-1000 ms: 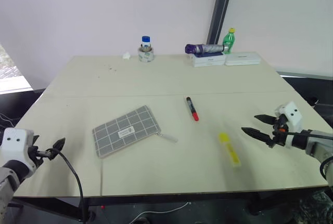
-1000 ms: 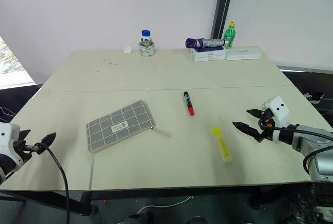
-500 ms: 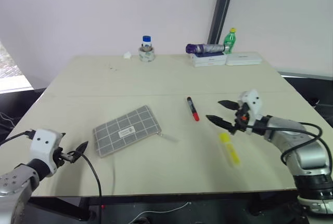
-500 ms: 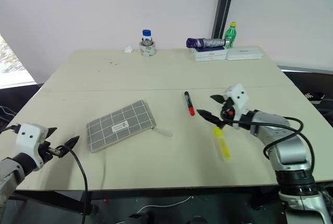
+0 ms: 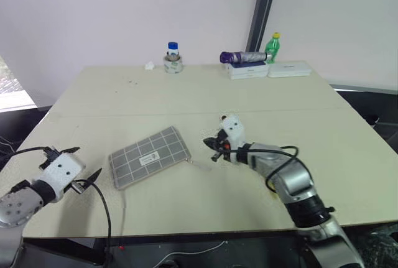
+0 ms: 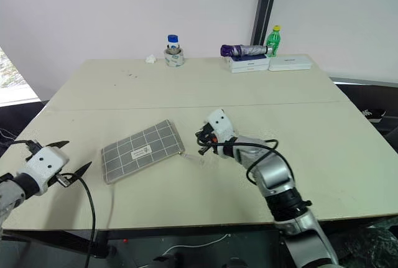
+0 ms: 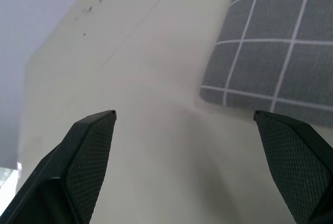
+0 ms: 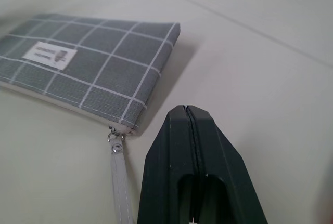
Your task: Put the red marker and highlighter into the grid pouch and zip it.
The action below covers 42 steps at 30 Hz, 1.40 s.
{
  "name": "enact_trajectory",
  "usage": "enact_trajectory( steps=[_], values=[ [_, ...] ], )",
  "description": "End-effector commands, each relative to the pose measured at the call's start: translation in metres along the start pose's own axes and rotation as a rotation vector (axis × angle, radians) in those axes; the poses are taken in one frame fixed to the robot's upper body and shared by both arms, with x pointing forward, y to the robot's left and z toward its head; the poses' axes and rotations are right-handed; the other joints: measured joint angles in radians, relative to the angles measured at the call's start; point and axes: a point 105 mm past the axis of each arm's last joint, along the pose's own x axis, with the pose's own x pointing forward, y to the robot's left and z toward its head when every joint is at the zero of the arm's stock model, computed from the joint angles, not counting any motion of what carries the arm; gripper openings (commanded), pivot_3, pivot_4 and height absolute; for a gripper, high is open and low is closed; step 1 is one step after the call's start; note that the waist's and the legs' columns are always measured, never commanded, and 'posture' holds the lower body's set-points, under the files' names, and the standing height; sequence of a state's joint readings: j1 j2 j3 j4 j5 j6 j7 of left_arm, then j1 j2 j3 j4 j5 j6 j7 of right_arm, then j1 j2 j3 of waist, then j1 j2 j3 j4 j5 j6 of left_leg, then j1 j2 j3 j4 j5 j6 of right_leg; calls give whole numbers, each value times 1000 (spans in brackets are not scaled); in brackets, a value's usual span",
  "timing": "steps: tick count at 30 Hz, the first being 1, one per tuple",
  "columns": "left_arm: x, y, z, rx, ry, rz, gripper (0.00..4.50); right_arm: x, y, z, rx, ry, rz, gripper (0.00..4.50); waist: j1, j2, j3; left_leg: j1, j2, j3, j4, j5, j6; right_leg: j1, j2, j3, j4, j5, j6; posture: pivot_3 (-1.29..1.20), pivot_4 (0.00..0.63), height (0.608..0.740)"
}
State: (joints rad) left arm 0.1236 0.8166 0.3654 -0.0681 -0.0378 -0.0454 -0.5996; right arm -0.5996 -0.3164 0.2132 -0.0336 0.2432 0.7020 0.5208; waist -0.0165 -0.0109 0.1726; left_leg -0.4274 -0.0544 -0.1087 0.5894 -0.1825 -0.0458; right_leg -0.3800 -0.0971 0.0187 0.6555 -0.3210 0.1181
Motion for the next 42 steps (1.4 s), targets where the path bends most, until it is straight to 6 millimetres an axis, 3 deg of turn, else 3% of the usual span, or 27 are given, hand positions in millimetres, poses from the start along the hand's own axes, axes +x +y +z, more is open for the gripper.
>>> enact_trajectory(
  steps=[1, 5, 9, 27, 42],
  values=[
    [-6, 5, -2, 125, -2, -17, 4500, 11, -11, 11, 3, -33, -78, 26, 0, 0, 0, 0, 0, 0, 0, 0, 0, 0, 0, 0, 0, 0, 0, 0, 150, 740],
    [-13, -7, -15, 193, 30, -116, 4500, 20, -17, 9, 46, -38, -110, 26, -3, 0, 0, 0, 0, 1, 0, 0, 0, -1, 1, 0, 0, 0, 1, 0, 150, 740],
    [-11, -19, -15, 229, 9, -172, 4500, 28, -19, 4, 54, -17, -114, 26, -2, 1, 0, 0, 0, 1, -1, 0, 0, -2, 1, 0, 2, 0, 1, 0, 150, 740],
    [13, -56, -9, 327, -117, -307, 4500, 71, 13, -2, 28, 86, 58, 26, -4, 1, 0, 1, -1, 1, 1, 1, -1, -6, 4, 3, 11, 1, 1, 0, 150, 740],
    [16, -63, 0, 347, -179, -345, 4500, 78, 28, -3, -22, 97, 133, 26, -4, 2, 0, 1, -1, 1, 1, 1, -1, -6, 4, 3, 11, 1, 1, 0, 150, 740]
  ],
)
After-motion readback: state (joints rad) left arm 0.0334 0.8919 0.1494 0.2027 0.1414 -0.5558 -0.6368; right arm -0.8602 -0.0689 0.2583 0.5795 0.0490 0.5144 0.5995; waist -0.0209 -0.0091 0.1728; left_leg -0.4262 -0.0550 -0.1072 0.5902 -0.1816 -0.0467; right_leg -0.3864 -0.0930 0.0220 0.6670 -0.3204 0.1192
